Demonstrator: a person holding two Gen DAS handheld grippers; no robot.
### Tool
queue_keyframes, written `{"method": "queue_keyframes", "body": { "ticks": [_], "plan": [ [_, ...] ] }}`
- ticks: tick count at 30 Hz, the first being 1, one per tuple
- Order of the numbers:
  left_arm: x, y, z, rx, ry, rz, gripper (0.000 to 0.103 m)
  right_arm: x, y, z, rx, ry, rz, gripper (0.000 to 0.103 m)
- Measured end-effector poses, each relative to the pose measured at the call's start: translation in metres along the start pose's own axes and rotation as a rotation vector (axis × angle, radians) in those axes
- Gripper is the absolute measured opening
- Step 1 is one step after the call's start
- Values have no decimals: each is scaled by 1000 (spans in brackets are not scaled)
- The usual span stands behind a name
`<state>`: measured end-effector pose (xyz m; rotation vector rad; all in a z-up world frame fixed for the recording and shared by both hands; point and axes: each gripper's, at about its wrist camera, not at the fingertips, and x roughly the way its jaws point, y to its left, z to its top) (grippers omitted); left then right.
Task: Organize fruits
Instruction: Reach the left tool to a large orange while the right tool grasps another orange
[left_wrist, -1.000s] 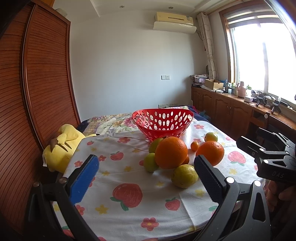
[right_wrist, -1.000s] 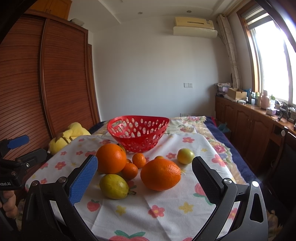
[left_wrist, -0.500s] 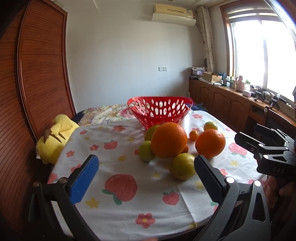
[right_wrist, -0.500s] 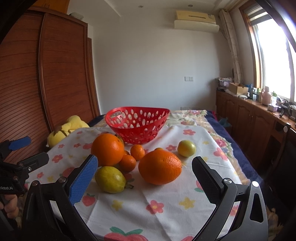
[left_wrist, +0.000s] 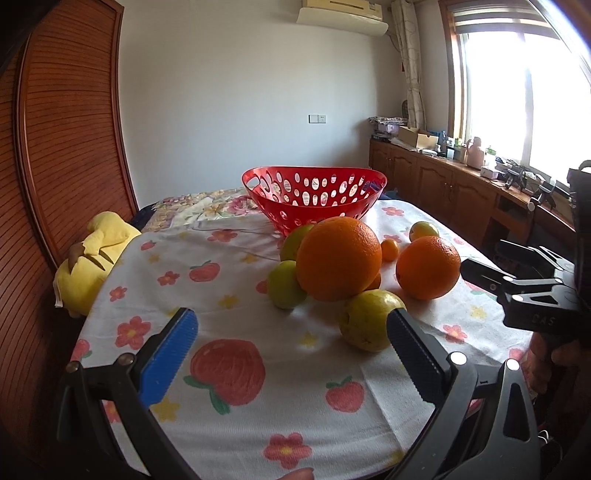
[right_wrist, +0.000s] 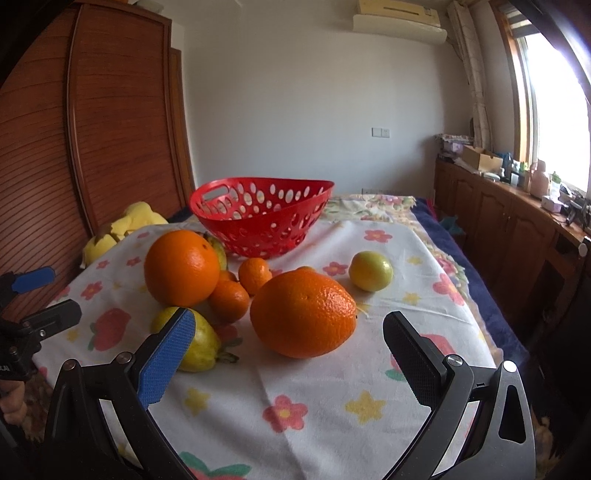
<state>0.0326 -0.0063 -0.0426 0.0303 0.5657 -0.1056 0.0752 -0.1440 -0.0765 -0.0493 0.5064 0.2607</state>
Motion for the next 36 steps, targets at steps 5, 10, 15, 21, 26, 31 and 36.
{"method": "queue_keyframes", "body": {
  "ticks": [5, 10, 15, 21, 26, 31, 36],
  "plan": [
    [13, 1, 5, 3, 13, -24, 101, 23, -7, 5, -22, 42, 8, 103],
    [22, 0, 11, 11, 15, -42, 101, 41, -12, 6, -25, 84, 24, 103],
    [31, 0, 18, 21, 31, -71, 99, 54, -15, 8, -20, 122, 49, 103],
    [43, -4, 27, 34, 62, -112, 95, 68, -14, 7, -26, 153, 44, 103],
    [51, -12, 36, 64, 82, -142, 94, 77, -16, 2, -31, 170, 32, 103],
    [65, -14, 47, 85, 113, -152, 94, 81, -20, -2, -25, 178, 38, 101],
    [78, -16, 55, 100, 149, -173, 94, 83, -21, -3, -19, 183, 47, 101]
  ]
}}
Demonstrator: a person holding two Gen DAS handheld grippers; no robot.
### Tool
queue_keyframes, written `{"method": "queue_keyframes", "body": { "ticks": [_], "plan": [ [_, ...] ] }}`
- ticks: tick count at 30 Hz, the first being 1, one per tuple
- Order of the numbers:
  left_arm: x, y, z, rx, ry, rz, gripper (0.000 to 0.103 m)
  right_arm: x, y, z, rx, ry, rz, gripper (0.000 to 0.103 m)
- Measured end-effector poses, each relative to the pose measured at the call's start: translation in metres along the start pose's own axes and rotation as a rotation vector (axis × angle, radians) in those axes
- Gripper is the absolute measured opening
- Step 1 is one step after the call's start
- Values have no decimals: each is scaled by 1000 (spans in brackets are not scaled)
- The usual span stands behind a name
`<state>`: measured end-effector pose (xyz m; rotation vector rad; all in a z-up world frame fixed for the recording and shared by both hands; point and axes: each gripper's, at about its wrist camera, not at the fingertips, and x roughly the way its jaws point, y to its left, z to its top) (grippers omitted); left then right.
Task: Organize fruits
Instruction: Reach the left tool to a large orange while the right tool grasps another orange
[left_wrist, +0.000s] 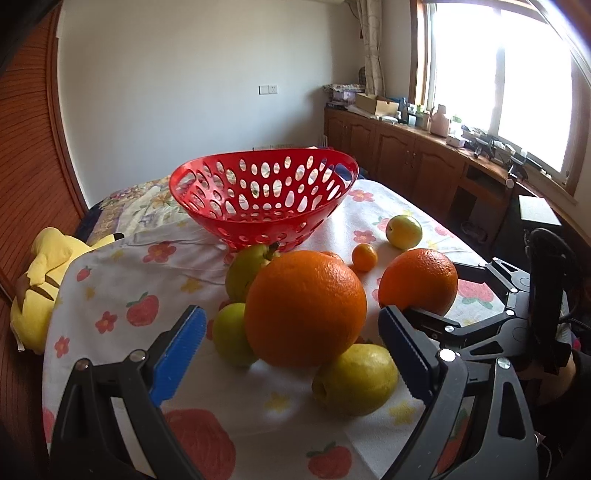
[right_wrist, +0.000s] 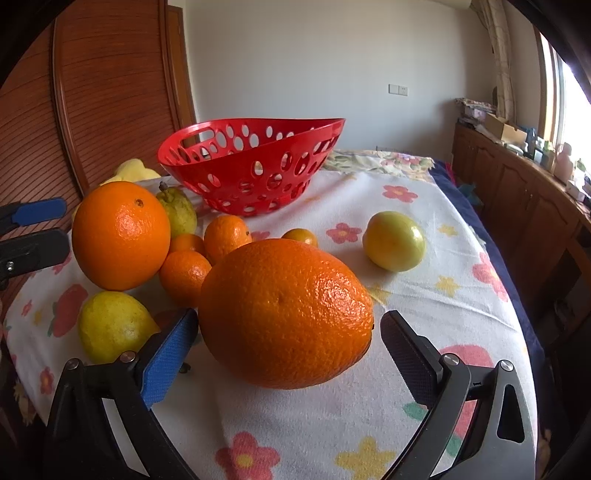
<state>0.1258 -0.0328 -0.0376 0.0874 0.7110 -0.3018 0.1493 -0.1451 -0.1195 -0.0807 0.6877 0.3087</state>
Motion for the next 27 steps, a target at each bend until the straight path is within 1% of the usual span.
{"method": "queue_keyframes", "body": {
  "ticks": [8, 12, 17, 18, 19, 20, 22, 25, 27],
  "plan": [
    [18, -2, 10, 15, 62, -21, 94, -1, -3, 0, 24, -7, 14, 101],
    [27, -7, 11, 49, 89, 6, 94, -1, -2, 0, 20, -6, 14, 101],
    [33, -7, 13, 54, 98, 0, 94, -1, -2, -1, 17, -5, 13, 101],
    [35, -6, 13, 55, 100, -4, 93, -1, -3, -1, 16, -5, 13, 101],
    [36, -7, 13, 57, 104, -9, 89, -1, -2, -1, 16, -5, 12, 101],
    [38, -6, 12, 58, 109, -17, 88, -1, -2, -1, 15, -5, 12, 101],
    [40, -5, 11, 58, 121, -21, 89, -1, -2, -1, 14, -4, 13, 101],
    [40, -5, 11, 57, 116, -25, 88, 0, -2, -1, 12, -3, 11, 101],
    [40, -6, 12, 64, 111, -30, 85, 0, -1, -1, 10, -3, 11, 101]
  ]
}}
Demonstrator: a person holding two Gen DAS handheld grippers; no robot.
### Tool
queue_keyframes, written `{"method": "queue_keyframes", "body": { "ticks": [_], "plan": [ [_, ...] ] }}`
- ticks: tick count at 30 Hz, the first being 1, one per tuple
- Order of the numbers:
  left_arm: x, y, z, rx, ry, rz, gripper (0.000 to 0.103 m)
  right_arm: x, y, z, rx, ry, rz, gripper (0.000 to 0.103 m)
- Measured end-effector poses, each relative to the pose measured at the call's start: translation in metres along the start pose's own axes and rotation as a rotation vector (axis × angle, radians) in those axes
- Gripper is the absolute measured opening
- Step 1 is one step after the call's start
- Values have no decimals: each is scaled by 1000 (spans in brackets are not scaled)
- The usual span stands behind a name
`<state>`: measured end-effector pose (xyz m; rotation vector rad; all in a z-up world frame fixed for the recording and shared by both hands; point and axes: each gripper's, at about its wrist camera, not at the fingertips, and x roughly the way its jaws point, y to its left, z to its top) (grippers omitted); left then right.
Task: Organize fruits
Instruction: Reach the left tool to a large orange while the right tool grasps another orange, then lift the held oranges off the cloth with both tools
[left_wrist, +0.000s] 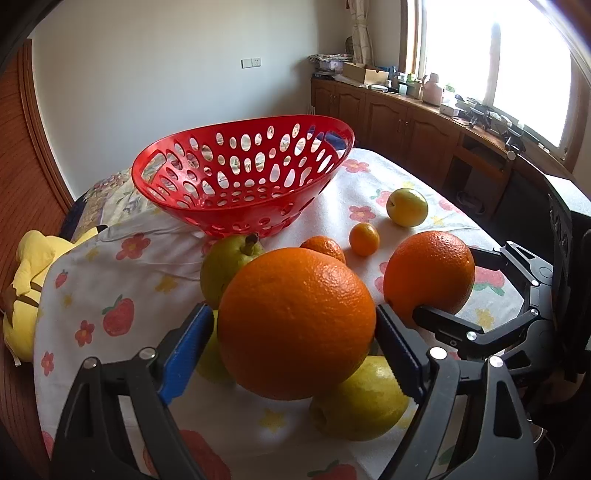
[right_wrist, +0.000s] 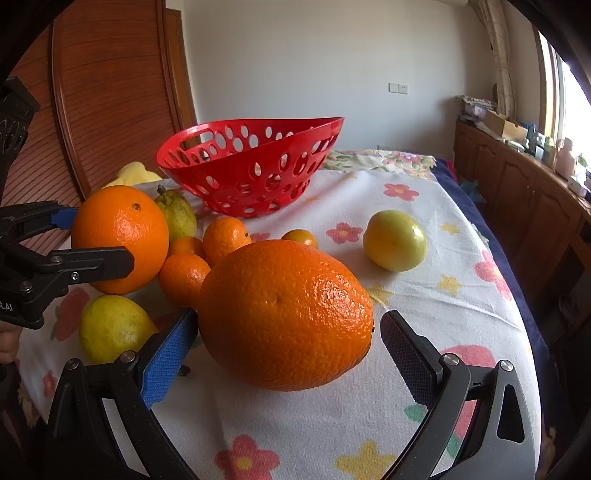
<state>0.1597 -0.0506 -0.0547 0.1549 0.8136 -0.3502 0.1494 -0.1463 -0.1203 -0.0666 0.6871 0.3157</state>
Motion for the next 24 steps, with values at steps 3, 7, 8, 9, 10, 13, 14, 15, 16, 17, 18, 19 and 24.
{"method": "queue_keyframes", "body": {
  "ticks": [3, 7, 8, 9, 10, 13, 14, 15, 16, 17, 18, 19, 24],
  "plan": [
    [0, 0, 0, -6, -9, -3, 84, 1, 1, 0, -5, 1, -2, 101],
    [-1, 1, -1, -19, -25, -5, 83, 2, 2, 0, -7, 7, 2, 101],
    [-2, 1, -1, -20, -26, -5, 83, 2, 2, 0, -7, 7, 3, 101],
    [-2, 1, -1, -22, -28, -6, 83, 2, 2, 0, -7, 8, 3, 101],
    [-3, 2, -1, -25, -31, -6, 83, 2, 2, 0, -7, 8, 3, 101],
    [-10, 3, -1, -34, -55, -10, 82, 2, 2, -1, -7, 8, 3, 101],
    [-13, 3, -1, -37, -64, -10, 82, 2, 2, -1, -7, 8, 3, 101],
    [-16, 3, 0, -40, -73, -11, 82, 2, 2, 0, -7, 7, 3, 101],
    [-20, 3, 0, -40, -85, -12, 82, 2, 2, 0, -7, 8, 3, 101],
    [-24, 3, 1, -43, -95, -15, 82, 2, 2, 0, -7, 8, 2, 101],
    [-28, 4, 1, -45, -105, -19, 82, 3, 2, 0, -8, 9, 2, 101],
    [-33, 4, 2, -49, -118, -23, 82, 3, 2, 0, -8, 9, 2, 101],
    [-54, 2, 1, -44, -155, -38, 82, 4, 2, 0, -1, 9, 7, 101]
  ]
}}
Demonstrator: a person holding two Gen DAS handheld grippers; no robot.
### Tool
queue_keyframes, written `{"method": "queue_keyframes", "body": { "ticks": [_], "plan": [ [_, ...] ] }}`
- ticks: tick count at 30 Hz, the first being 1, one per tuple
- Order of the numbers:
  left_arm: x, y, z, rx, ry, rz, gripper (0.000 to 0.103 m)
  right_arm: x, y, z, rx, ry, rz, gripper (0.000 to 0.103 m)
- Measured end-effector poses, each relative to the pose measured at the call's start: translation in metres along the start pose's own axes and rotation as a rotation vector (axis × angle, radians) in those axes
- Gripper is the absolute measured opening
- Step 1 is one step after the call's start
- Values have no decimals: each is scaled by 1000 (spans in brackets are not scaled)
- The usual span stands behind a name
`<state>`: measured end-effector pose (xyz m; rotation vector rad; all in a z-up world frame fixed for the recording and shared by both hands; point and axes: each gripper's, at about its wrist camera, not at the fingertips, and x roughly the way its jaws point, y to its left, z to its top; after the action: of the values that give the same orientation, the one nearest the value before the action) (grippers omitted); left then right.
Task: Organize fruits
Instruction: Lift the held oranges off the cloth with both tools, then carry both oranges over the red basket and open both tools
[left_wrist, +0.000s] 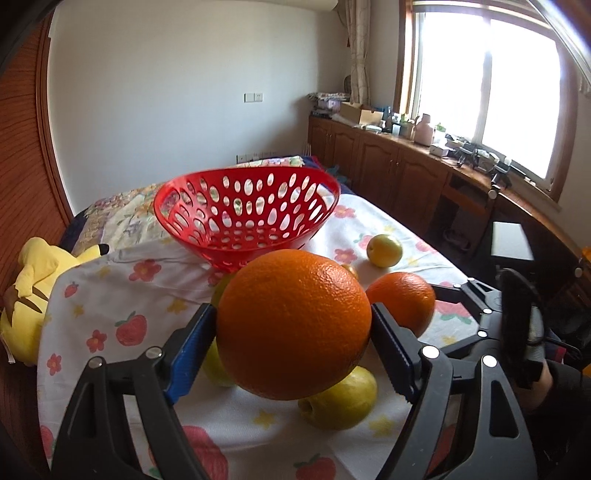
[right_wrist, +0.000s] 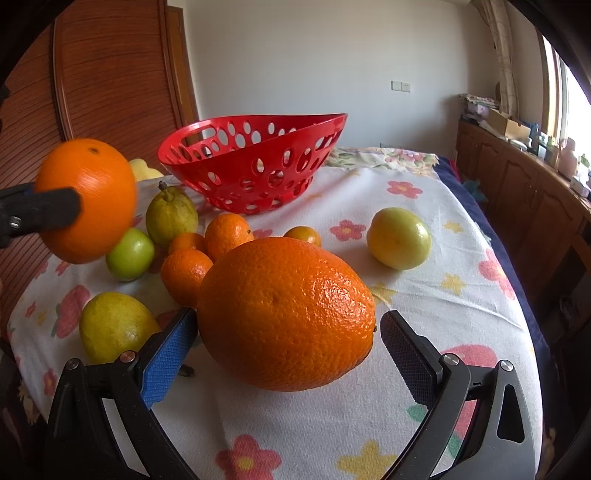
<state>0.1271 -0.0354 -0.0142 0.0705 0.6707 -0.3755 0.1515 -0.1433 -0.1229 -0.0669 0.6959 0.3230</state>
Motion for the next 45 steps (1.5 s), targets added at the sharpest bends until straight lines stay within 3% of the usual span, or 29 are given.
{"method": "queue_keyframes", "body": {
  "ticks": [10, 23, 36, 45],
  "plan": [
    [-25, 1, -7, -3, -42, -5, 82, 5, 4, 1, -6, 14, 0, 101],
    [-29, 15, -14, -31, -42, 15, 82, 10, 6, 9, -63, 44, -5, 97],
    [-28, 26, -6, -48, -51, 29, 82, 2, 4, 7, -59, 36, 15, 96],
    [-24, 31, 13, -19, -70, 31, 82, -16, 3, 25, -55, -5, 70, 96]
  ]
}}
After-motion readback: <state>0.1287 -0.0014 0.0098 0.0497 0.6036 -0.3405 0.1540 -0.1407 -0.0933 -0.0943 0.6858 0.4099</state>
